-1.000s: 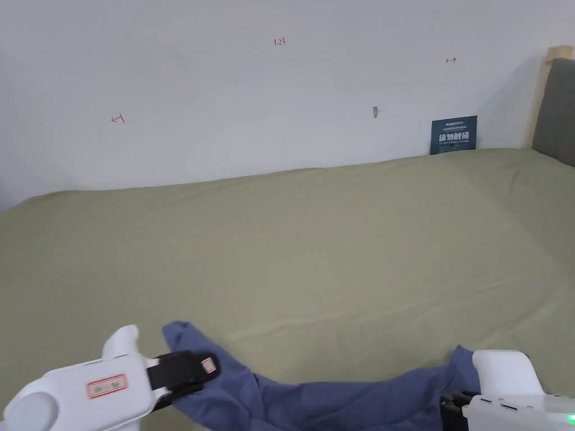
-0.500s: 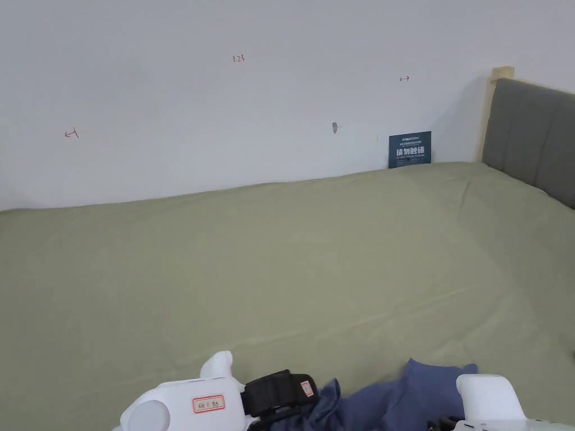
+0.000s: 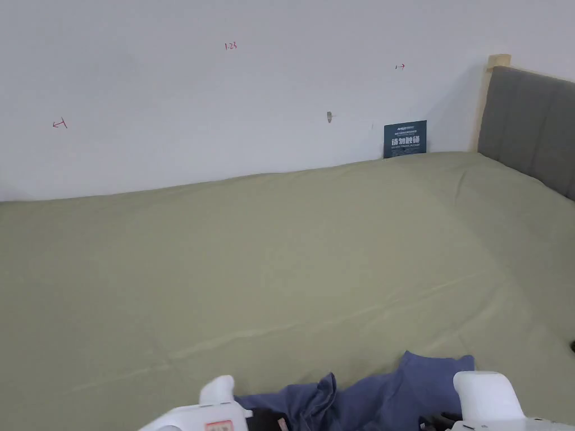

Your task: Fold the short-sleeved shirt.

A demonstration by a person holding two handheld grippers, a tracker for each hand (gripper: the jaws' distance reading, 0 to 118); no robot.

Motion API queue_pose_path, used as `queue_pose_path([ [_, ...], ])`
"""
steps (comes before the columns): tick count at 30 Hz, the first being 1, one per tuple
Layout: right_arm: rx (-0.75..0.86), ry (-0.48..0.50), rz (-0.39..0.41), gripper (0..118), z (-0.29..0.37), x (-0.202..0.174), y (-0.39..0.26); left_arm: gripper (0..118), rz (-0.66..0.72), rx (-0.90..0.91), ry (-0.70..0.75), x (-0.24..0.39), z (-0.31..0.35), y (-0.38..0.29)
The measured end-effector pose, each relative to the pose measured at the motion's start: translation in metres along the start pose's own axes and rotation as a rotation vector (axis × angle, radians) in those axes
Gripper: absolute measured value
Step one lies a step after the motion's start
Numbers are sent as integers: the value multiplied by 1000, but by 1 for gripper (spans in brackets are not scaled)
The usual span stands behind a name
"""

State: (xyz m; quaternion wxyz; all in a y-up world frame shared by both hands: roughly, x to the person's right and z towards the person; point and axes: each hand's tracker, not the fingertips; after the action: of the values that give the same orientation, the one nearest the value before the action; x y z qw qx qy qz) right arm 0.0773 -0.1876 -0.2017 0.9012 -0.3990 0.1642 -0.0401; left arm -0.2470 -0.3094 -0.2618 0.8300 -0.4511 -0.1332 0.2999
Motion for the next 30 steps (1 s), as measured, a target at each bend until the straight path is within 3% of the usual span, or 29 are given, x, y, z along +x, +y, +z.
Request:
queue_pose_path([
  [4,11,-2,7,1,8,0,-2,0,22,0,-26,20,-33,-22],
  [10,3,-4,17,1,9,-3,-6,0,58,52,-102,56,-26,-38],
  [13,-6,3,14,1,8,-9,-7,0,-24,9,-29,65,-35,-43],
  [15,-9,5,16,1,8,-12,-8,0,10,0,-58,57,-37,-40],
  [18,-7,16,26,1,13,-16,-8,0,167,45,-99,32,-13,-33],
  [24,5,18,35,1,12,-19,-2,0,206,192,-25,-42,67,-5],
  [25,7,22,38,1,11,-18,0,5,230,184,-39,-54,76,-3],
  [26,8,25,41,1,10,-20,1,20,246,180,-45,-62,81,-2],
  [28,7,32,47,1,10,-23,3,27,244,157,-74,-71,90,-2],
  [29,8,35,50,1,9,-23,4,42,237,140,-83,-73,89,-4],
  [30,7,40,55,1,9,-24,4,75,226,90,-88,-76,85,-5],
])
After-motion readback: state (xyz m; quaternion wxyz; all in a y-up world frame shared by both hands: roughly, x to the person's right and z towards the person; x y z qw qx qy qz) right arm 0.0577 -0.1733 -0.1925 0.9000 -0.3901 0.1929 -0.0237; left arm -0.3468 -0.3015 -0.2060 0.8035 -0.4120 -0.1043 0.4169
